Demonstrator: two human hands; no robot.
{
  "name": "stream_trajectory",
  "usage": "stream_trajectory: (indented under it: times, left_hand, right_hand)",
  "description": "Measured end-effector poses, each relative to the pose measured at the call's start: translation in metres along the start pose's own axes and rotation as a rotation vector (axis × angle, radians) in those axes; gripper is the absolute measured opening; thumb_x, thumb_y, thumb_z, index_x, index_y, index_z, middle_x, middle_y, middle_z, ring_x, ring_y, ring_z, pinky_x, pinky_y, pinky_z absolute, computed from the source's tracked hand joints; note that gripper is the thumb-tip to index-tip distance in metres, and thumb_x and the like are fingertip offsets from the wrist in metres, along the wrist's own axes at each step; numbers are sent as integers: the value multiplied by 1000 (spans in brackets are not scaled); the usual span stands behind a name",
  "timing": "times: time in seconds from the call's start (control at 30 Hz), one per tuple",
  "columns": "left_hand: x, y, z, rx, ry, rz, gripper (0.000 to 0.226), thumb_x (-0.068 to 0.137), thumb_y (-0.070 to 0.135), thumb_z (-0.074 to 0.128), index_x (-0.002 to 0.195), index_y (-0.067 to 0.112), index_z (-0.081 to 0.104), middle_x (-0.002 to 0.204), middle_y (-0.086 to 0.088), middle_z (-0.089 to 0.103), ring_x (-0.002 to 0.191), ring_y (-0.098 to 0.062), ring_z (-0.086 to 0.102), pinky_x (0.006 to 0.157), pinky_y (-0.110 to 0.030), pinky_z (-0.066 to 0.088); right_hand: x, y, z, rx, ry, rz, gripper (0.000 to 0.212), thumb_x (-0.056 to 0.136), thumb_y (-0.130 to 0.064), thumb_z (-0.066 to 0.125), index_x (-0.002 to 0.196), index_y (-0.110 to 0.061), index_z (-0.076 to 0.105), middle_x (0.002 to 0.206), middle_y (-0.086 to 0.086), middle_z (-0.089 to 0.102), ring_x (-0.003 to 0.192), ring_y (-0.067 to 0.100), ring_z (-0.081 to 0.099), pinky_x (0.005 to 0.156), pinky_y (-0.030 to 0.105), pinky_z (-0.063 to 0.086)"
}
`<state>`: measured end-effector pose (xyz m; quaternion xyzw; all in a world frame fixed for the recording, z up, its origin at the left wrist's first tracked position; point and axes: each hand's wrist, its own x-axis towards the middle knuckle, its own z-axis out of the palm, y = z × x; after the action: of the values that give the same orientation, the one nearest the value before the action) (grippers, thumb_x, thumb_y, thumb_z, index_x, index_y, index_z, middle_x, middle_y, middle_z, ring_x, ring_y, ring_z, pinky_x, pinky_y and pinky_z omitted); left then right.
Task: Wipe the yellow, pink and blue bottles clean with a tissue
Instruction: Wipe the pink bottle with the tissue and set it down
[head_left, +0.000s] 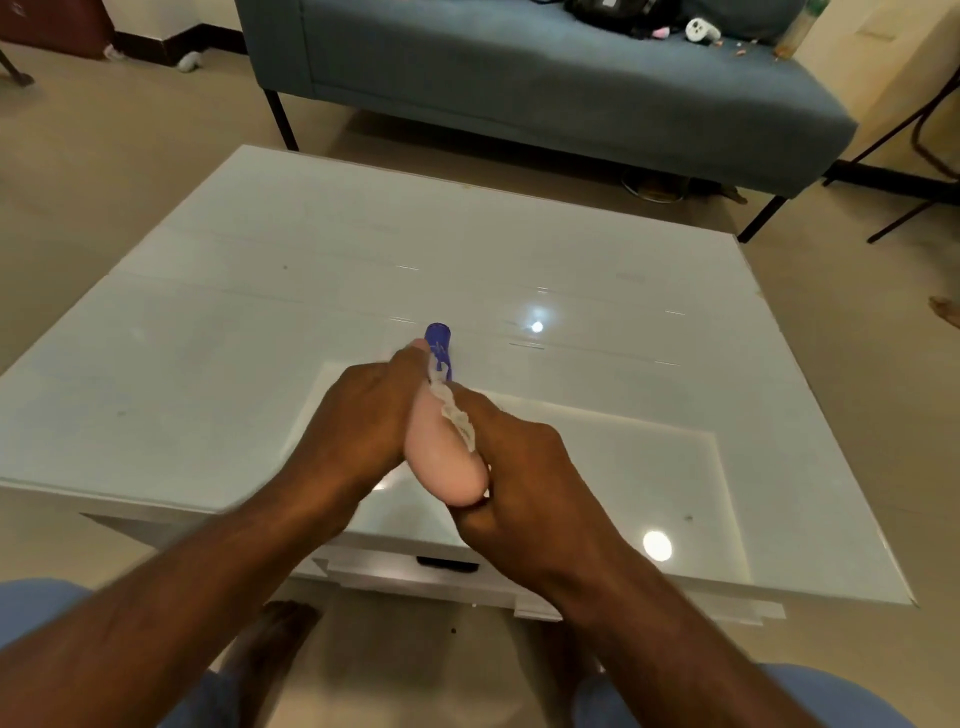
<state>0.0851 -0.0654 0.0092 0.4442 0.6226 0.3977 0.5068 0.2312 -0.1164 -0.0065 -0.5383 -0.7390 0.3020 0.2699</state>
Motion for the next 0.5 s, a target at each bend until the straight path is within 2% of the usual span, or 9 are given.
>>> stream_trajectory:
  times: [0.07,0.17,0.23,0.37,0.43,0.5]
  left_hand:
    - [0,2,-3,-45,-5,-72,33,100,49,42,96,22,61,90,-2,67,76,-13,62,62,-26,48]
    - [5,2,-11,-111,-19,-106,40,101,52,39,88,22,61,88,-10,68,80,-23,63,75,-35,51]
    - [4,2,-13,-115,-21,-93,39,101,53,38,86,25,60,88,-9,68,82,-22,64,79,-38,51]
    - [-2,-3,-7,29,-12,35,28,101,50,40,84,35,56,87,11,64,81,-8,64,68,-24,50]
    - [-3,-1,-5,55,5,35,32,101,51,39,82,33,57,82,13,65,76,-8,65,61,-22,47]
    - [2,4,-8,23,45,-16,42,101,53,37,80,26,61,75,5,68,71,-12,66,61,-25,49]
  right_hand:
    - [-1,-3,-1,-34,124,-92,67,86,-28,75,148,-16,54,140,1,66,124,20,66,104,37,55]
    - [-5,-10,1,-186,298,-298,53,89,-18,75,139,-8,62,140,8,67,126,22,66,105,34,56]
    - [-6,-11,4,-211,262,-338,55,92,-21,72,144,-9,59,148,6,61,134,21,61,109,35,53]
    - [-2,-9,7,-65,24,-125,79,96,-52,64,162,-22,31,164,-8,40,147,10,44,116,35,45]
    - [-2,-12,6,-47,25,-132,77,97,-54,63,160,-23,34,163,-7,42,147,9,45,117,32,44]
    - [-5,-15,5,-148,163,-258,61,100,-43,62,152,-14,50,156,1,53,142,14,53,113,31,49]
